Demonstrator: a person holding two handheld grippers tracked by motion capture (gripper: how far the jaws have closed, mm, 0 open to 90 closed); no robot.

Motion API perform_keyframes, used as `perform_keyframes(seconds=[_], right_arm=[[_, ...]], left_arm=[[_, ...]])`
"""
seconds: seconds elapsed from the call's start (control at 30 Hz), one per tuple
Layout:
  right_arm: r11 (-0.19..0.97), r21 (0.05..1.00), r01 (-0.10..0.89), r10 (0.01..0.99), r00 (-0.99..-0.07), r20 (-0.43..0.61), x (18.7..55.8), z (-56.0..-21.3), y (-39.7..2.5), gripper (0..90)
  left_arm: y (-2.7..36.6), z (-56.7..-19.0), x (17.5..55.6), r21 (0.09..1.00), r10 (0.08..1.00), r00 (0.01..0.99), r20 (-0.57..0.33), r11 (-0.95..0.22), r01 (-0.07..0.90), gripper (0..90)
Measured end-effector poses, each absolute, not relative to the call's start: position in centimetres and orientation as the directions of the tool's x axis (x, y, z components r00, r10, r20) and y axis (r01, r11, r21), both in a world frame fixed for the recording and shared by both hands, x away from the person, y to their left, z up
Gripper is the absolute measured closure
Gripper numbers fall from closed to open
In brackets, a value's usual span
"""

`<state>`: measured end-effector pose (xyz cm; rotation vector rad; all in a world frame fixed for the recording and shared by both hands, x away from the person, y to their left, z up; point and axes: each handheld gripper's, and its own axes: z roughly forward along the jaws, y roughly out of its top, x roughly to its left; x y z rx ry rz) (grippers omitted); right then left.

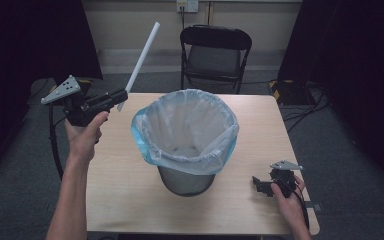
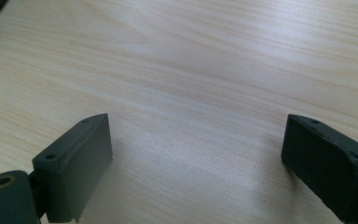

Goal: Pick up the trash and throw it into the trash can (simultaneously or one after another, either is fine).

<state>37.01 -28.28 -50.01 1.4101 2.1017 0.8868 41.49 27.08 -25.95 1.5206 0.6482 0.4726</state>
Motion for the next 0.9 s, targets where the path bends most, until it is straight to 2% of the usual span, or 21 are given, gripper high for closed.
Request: perform_keyframes(seconds=[0.5,0.9], right_arm=[[0.269,0.725,0.635,0.928,-0.372,-0.018,37.0,-50.0,-28.3,7.7],[0.268,0.725,0.635,0.928,-0.372,-0.018,37.0,-50.0,-28.3,7.7]], left_arm=[[25.0,-24.4,41.7,0.995,0.606,0.791,-0.084,0.004,0.102,80.2],[22.0,-23.0,41.9,0.995,0.508,0.856,-0.096,0.014,0.103,80.1]])
